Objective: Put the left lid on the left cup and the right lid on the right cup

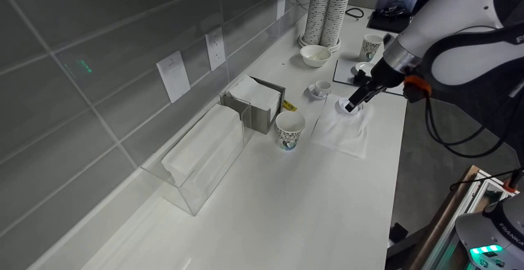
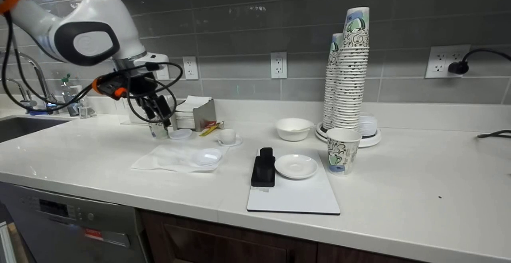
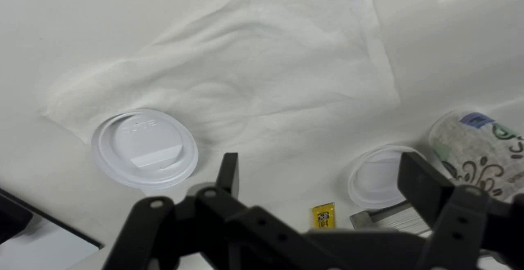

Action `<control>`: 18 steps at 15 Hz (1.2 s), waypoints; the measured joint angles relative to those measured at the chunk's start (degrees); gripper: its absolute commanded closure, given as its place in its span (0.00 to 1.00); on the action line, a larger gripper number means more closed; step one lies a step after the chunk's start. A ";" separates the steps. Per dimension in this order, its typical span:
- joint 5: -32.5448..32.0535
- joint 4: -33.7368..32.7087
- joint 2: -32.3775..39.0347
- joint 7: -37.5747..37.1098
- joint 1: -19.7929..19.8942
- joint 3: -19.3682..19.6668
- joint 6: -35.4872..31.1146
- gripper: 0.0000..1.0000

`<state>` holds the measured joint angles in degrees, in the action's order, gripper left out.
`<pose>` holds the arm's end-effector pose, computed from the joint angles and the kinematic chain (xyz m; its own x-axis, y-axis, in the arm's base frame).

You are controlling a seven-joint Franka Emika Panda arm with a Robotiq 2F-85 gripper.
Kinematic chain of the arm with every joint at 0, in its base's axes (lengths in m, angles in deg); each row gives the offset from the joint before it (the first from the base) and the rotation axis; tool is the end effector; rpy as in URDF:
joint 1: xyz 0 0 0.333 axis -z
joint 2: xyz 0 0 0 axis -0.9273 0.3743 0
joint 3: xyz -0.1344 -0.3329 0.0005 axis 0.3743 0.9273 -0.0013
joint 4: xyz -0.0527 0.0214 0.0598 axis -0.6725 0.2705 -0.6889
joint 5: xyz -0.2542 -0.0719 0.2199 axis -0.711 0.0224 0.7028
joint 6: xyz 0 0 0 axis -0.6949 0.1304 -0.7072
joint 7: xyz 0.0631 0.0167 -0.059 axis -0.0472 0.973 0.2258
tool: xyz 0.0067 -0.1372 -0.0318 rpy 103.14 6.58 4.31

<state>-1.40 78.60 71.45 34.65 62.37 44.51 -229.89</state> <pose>0.3791 0.0296 0.4070 0.9597 -0.0627 0.2738 -0.0371 -0.9945 -0.0977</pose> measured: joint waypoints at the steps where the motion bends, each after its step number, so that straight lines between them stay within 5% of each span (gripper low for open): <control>1: 1.08 -1.58 2.72 -0.62 -0.03 -0.02 -0.72 0.00; 14: 2.17 -19.20 24.90 -5.96 -0.05 -5.14 -4.53 0.00; 18: 2.24 -21.67 29.36 -5.97 -0.08 -6.32 -5.67 0.25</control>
<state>0.84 56.93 100.80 28.68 62.29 38.18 -235.56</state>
